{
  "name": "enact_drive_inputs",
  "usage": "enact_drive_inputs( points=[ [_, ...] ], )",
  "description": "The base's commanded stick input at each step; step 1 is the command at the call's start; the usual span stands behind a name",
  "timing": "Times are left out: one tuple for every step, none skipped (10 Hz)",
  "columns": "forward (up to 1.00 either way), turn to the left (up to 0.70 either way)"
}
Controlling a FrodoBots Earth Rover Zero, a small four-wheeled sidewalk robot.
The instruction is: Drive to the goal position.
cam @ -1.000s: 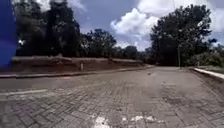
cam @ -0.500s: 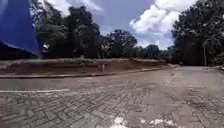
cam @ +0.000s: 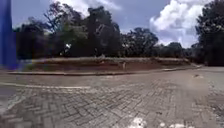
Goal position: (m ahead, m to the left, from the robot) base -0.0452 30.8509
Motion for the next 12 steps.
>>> enact_drive_inputs(
  points=[
    [0.00, 0.45],
    [0.00, 0.45],
    [0.00, 0.45],
    [0.00, 0.45],
    [0.00, 0.45],
    [0.00, 0.45],
    [0.00, 0.45],
    [0.00, 0.45],
    [0.00, 0.45],
    [0.00, 0.45],
    [0.00, 0.45],
    [0.00, 0.45]
  ],
)
